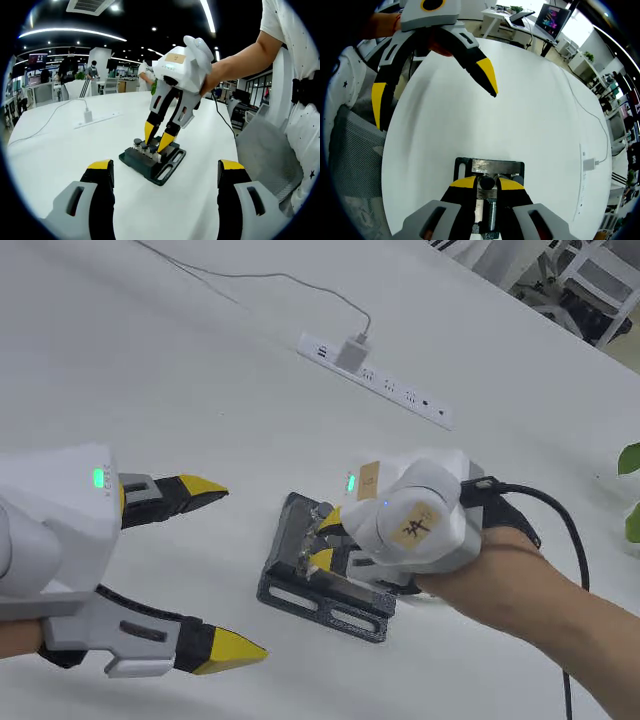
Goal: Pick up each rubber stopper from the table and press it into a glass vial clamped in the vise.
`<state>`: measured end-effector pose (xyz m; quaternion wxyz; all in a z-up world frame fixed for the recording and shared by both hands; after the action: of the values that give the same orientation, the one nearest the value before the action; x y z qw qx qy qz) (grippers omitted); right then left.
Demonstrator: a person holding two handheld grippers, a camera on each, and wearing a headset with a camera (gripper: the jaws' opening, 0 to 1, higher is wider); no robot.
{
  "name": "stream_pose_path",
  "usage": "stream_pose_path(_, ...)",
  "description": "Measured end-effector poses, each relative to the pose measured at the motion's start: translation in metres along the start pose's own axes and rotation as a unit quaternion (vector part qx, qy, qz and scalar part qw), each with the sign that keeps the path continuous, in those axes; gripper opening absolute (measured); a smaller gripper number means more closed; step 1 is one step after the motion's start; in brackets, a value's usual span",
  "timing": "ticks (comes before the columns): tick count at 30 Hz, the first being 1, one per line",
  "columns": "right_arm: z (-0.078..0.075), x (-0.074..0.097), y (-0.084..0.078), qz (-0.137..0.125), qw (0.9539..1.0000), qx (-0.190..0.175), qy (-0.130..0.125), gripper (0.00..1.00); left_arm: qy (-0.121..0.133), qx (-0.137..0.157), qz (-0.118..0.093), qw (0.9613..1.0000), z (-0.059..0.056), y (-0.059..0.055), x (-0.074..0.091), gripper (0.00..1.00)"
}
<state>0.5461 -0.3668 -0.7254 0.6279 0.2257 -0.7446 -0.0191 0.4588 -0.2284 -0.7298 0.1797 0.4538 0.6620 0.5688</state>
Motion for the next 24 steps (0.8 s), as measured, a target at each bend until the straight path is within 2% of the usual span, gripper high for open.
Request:
stream_pose_path(7,-0.005,0.010,-0.004,-0.026,0.9990,-0.036,0.003,0.07,-0.001,0.000,0.003,1.0000,0.000,-0.001,0.000,0.84)
stream_pose_path(15,-0.005,0.008,-0.009,-0.032,0.9977,-0.056,0.021,0.01,-0.002,0.000,0.004,1.0000,0.000,-0.001,0.001,0.84)
stream_pose_path(24,-0.004,0.001,-0.010,-0.027,0.9977,-0.055,0.030,0.01,-0.004,0.000,0.006,1.0000,0.000,-0.002,0.001,0.83)
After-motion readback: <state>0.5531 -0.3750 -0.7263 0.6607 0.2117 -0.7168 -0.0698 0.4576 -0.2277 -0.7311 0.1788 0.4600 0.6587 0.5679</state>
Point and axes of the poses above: the centre of the closed fingertips' face, and the gripper's own axes: x roughly backward along the fingers, z roughly to its left, y roughly out of its top, the point moved 8 cm from there along x, roughly backward along the fingers, and after that the axes turned 8 degrees about x, right-handed, at the moved point
